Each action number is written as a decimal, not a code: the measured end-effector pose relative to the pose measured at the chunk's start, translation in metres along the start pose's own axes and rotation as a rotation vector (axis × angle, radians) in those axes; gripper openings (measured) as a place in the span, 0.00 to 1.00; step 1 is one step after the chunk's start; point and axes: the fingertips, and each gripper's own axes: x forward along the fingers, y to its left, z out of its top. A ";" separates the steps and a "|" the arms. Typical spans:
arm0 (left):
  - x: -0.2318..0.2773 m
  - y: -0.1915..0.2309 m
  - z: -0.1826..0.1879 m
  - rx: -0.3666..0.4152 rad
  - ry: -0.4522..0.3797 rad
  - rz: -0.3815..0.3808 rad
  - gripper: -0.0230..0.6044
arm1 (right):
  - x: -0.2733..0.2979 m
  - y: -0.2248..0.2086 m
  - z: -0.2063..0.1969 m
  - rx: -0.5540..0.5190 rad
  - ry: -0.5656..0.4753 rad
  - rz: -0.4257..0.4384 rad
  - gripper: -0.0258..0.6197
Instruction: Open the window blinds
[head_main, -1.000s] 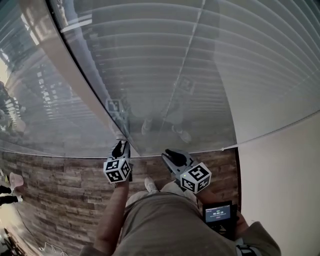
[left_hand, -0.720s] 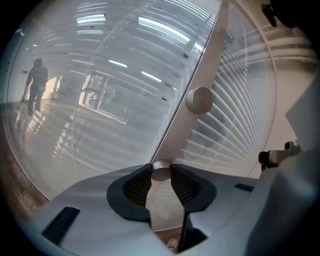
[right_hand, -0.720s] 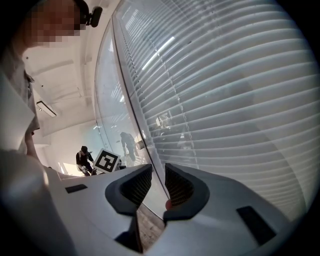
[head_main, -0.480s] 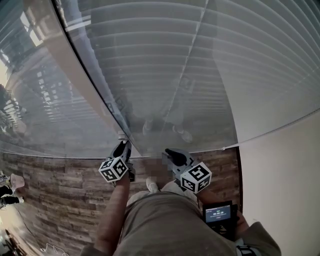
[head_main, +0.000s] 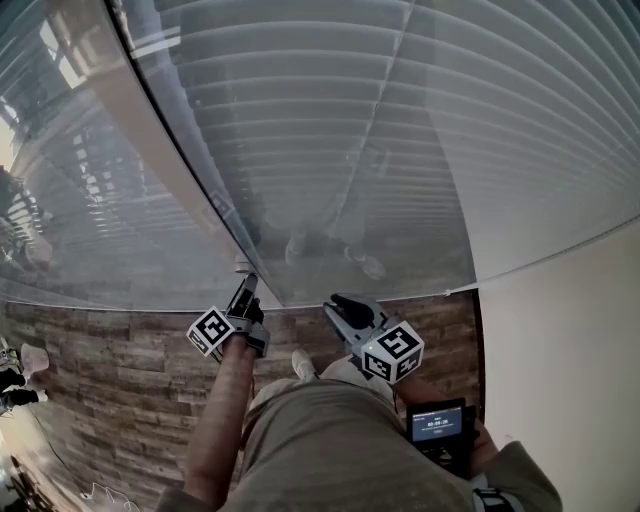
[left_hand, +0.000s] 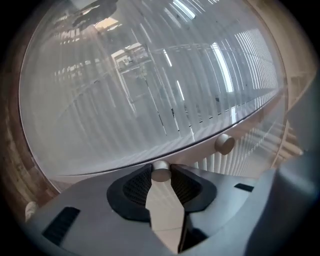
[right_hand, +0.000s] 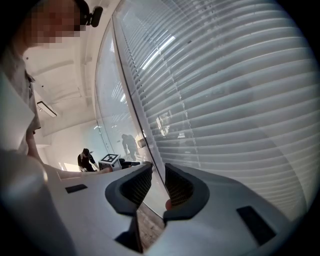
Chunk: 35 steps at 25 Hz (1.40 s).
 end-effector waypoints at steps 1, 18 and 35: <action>0.000 0.002 0.000 -0.043 0.000 -0.018 0.25 | 0.000 0.000 -0.001 0.000 0.000 0.003 0.18; -0.014 -0.003 -0.009 1.192 0.083 0.476 0.39 | -0.013 -0.019 0.009 0.000 -0.009 0.031 0.18; -0.002 -0.011 -0.006 0.695 0.044 0.407 0.25 | -0.021 -0.033 0.009 0.055 -0.040 0.013 0.18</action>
